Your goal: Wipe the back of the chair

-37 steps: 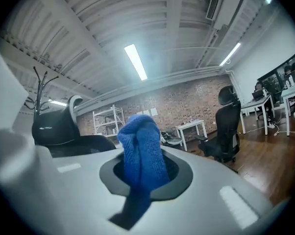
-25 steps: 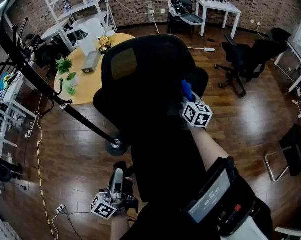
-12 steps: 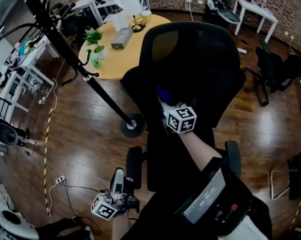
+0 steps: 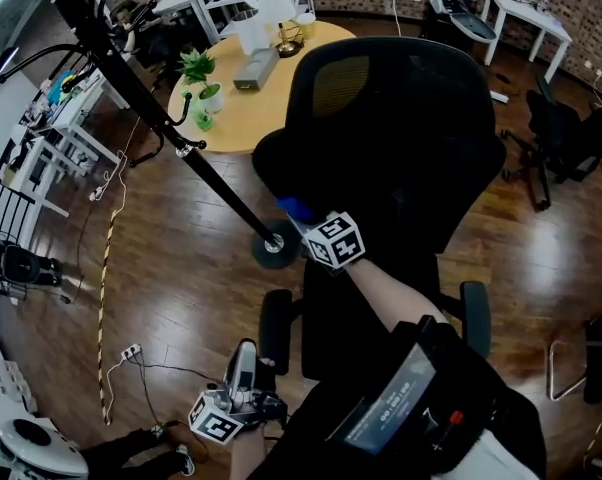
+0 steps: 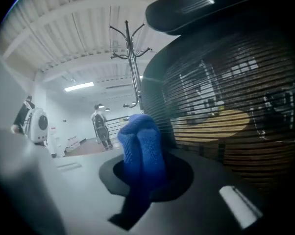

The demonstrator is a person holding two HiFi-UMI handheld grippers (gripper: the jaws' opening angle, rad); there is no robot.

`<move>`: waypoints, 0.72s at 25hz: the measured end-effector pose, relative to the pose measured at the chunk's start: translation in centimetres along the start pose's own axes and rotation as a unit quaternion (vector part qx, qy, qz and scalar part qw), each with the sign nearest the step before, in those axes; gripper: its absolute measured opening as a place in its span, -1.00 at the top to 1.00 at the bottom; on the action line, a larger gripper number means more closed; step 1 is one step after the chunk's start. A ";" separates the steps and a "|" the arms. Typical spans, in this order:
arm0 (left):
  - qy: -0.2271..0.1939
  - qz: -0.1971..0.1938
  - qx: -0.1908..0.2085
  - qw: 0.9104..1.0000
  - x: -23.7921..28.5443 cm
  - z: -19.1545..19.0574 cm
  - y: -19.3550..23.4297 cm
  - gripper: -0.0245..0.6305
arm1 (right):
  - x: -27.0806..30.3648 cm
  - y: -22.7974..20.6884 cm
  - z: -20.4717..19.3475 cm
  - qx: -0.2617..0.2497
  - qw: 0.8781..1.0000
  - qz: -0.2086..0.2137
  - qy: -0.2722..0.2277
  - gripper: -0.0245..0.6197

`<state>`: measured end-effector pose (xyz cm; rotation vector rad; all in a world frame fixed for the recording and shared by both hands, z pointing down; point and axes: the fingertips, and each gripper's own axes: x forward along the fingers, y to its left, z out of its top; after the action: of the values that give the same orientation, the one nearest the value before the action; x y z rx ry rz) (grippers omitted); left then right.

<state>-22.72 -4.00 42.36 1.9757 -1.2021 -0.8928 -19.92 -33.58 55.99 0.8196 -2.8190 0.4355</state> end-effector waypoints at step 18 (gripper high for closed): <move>0.140 -0.121 -0.036 0.982 8.7 -6.9 -2.8 0.91 | -25.0 -19.5 -5.1 0.057 0.954 -0.294 -0.013 0.82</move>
<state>-12.80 -9.64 42.07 2.1350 -0.7733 -0.7321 12.01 -35.25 59.17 1.6204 -2.4111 0.4852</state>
